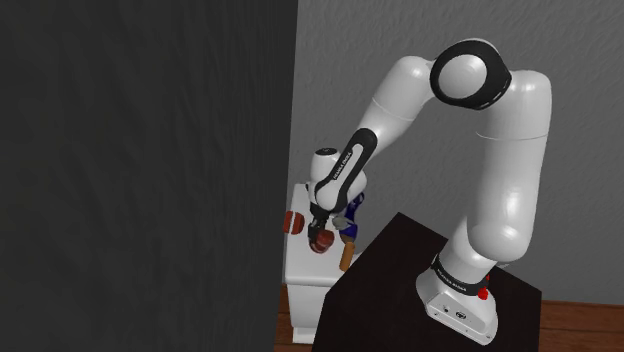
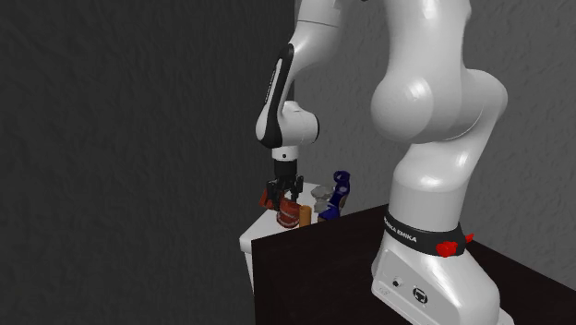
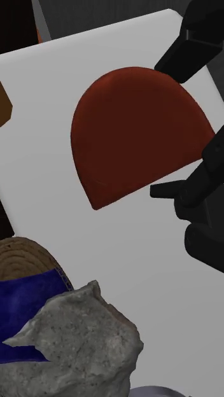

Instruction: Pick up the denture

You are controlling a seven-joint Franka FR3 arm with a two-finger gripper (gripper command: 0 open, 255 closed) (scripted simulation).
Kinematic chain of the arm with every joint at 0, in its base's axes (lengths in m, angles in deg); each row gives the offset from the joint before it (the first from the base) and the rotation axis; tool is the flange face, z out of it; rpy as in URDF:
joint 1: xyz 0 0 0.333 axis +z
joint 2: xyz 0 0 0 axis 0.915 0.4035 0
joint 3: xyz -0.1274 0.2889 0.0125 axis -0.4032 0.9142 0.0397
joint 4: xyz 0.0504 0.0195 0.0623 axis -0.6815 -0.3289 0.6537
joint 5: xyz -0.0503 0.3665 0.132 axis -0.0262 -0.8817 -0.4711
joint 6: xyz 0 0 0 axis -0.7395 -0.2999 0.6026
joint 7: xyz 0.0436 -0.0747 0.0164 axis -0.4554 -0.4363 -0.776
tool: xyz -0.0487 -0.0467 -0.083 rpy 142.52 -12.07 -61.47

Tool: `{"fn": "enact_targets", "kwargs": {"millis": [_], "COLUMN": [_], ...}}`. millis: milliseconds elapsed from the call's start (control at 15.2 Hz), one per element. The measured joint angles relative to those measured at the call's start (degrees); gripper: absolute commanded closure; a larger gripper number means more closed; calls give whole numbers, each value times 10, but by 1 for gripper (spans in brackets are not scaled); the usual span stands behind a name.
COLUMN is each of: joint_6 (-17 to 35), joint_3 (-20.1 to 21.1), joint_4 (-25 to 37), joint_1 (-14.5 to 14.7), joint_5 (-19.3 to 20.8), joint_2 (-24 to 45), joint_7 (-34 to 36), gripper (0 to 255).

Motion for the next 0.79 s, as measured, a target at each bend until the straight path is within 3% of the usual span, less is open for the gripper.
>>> {"fn": "enact_targets", "kwargs": {"millis": [792], "joint_6": [-90], "joint_3": [-1], "joint_4": [-14], "joint_1": [0], "joint_5": [3], "joint_2": [-105], "joint_7": [7], "gripper": [255]}}
